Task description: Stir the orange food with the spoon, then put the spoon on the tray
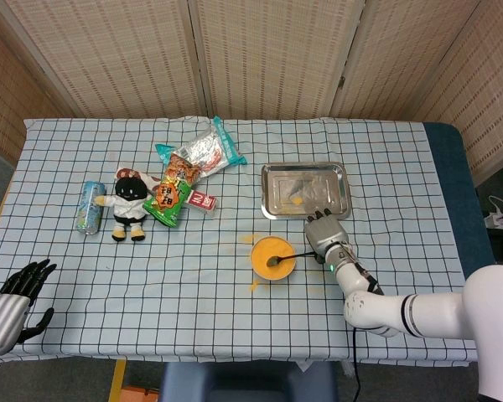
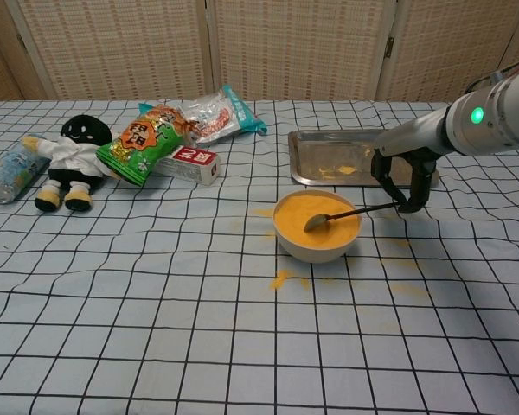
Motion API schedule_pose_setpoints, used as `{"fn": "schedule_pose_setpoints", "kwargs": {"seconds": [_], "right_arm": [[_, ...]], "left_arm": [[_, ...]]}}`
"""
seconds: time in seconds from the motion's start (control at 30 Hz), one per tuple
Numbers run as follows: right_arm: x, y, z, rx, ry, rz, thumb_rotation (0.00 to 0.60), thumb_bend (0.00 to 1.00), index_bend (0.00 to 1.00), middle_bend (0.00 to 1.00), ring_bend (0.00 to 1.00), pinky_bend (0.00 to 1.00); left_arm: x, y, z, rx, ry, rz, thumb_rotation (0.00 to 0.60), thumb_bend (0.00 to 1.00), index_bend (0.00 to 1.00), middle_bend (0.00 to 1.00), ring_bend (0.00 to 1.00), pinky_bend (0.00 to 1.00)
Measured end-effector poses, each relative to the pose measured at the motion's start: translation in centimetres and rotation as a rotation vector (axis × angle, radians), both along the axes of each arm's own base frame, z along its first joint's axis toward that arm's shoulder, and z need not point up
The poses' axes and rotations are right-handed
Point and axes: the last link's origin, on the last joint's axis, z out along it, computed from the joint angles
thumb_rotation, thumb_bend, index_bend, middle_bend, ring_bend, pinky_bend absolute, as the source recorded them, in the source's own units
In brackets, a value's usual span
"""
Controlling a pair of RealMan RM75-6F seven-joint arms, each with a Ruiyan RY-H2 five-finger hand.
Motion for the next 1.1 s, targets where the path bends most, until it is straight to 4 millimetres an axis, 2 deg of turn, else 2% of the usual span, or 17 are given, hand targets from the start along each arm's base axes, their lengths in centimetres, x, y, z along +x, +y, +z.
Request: {"fn": "schedule_pose_setpoints", "kwargs": {"seconds": [0.27, 0.53, 0.73, 1.1], "right_arm": [[0.1, 0.3, 1.6, -0.056, -0.078, 0.027, 0.6, 0.63, 0.84, 0.11, 0.0, 0.0], [-2.0, 2.2, 2.8, -0.018, -0.09, -0.008, 0.6, 0.63, 0.84, 0.11, 0.0, 0.0], [-2.8, 2.6, 2.7, 0.01, -0.078, -0.026, 0.6, 0.63, 0.84, 0.11, 0.0, 0.0], [-2.3, 1.2, 0.8, 0.02, -0.066, -0.029, 0.6, 0.63, 0.84, 0.11, 0.0, 0.0]], "left_arm": [[0.1, -0.1, -0.1, 0.0, 0.003, -0.005, 0.6, 0.43, 0.0, 0.0, 0.0, 0.13], [0.2, -0.2, -0.2, -0.001, 0.007, -0.003, 0.6, 0.43, 0.0, 0.0, 0.0, 0.14], [0.1, -0.1, -0.4, -0.006, 0.01, 0.0, 0.6, 0.43, 0.0, 0.0, 0.0, 0.14], [0.0, 0.0, -0.3, -0.005, 0.005, 0.005, 0.6, 0.43, 0.0, 0.0, 0.0, 0.14]]}}
